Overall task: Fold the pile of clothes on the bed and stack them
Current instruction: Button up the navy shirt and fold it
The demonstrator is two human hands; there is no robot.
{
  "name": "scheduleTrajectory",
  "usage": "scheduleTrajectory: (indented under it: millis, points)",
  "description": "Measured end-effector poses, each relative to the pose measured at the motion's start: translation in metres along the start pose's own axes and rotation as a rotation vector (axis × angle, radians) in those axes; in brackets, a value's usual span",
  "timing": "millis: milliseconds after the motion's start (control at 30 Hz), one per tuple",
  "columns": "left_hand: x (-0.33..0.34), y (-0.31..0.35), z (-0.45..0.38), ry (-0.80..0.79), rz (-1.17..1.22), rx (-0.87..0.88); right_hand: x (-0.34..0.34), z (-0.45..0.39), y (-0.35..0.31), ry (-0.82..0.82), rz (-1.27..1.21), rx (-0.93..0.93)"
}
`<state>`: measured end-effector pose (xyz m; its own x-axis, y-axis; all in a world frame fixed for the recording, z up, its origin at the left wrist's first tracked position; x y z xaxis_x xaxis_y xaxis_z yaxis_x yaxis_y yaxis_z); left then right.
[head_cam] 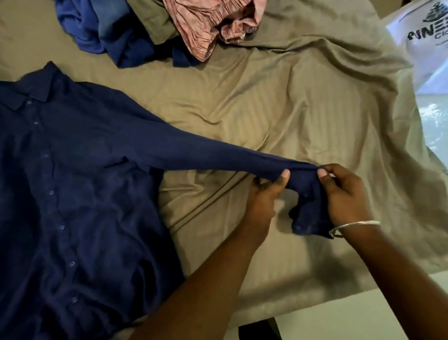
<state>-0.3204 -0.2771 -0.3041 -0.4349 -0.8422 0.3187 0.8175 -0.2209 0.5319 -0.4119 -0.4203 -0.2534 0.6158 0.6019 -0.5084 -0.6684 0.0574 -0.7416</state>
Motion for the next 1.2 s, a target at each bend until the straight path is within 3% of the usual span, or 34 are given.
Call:
scheduleTrajectory:
  millis: [133, 233, 333, 400, 467, 500, 633, 733, 800, 967, 1100, 1133, 1200]
  points:
    - [0.019, -0.026, 0.01, -0.108, 0.009, -0.055, 0.013, -0.02, 0.019, -0.089, -0.475, 0.381]
    - [0.017, -0.04, 0.01, -0.009, 0.094, -0.125, 0.009, -0.026, 0.018, -0.2, -0.389, 0.395]
    - [0.002, -0.053, 0.007, 0.2, 0.141, -0.128, -0.009, -0.028, -0.011, -0.173, 0.187, 0.004]
    - [-0.01, -0.055, 0.008, 0.303, 0.18, -0.075, -0.012, -0.009, -0.045, -0.121, 0.304, -0.331]
    - [0.006, -0.056, 0.009, 0.164, 0.269, -0.09, -0.005, 0.022, -0.063, -0.153, 0.327, -0.573]
    - [0.016, -0.06, 0.009, 0.094, 0.311, -0.132, 0.001, 0.033, -0.059, -0.208, 0.328, -0.596]
    - [0.022, -0.064, 0.009, 0.062, 0.317, -0.203, 0.015, 0.048, -0.025, -0.331, 0.205, -0.297]
    - [0.024, -0.063, 0.016, 0.032, 0.293, -0.255, -0.008, 0.036, -0.016, -0.044, 0.242, -0.245]
    - [0.027, -0.065, 0.023, 0.016, 0.378, -0.316, -0.008, 0.021, -0.011, 0.005, 0.395, -0.244]
    - [0.034, -0.077, 0.043, 0.058, 0.601, -0.428, 0.015, -0.014, 0.017, -0.267, 0.611, -0.16]
    - [0.022, -0.094, 0.046, 0.096, 0.433, -0.451, 0.039, -0.018, 0.03, -0.529, 0.814, -0.178]
    - [0.019, -0.096, 0.046, 0.105, 0.403, -0.437, 0.039, -0.019, 0.028, -0.511, 0.741, -0.176]
    - [0.016, -0.093, 0.041, 0.081, 0.386, -0.38, 0.015, -0.028, 0.024, -0.307, 0.435, -0.085]
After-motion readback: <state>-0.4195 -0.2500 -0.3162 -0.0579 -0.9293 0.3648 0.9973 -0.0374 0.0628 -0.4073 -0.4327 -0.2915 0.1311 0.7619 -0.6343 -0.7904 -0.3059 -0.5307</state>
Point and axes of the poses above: each hand's wrist, its own z-axis away from the middle knuckle, its own x-axis out of the palm, y = z × x, the point moved 10 cm from there along -z, towards the middle knuckle, and after that the axes turned 4 degrees about z, right-handed, at the moved point
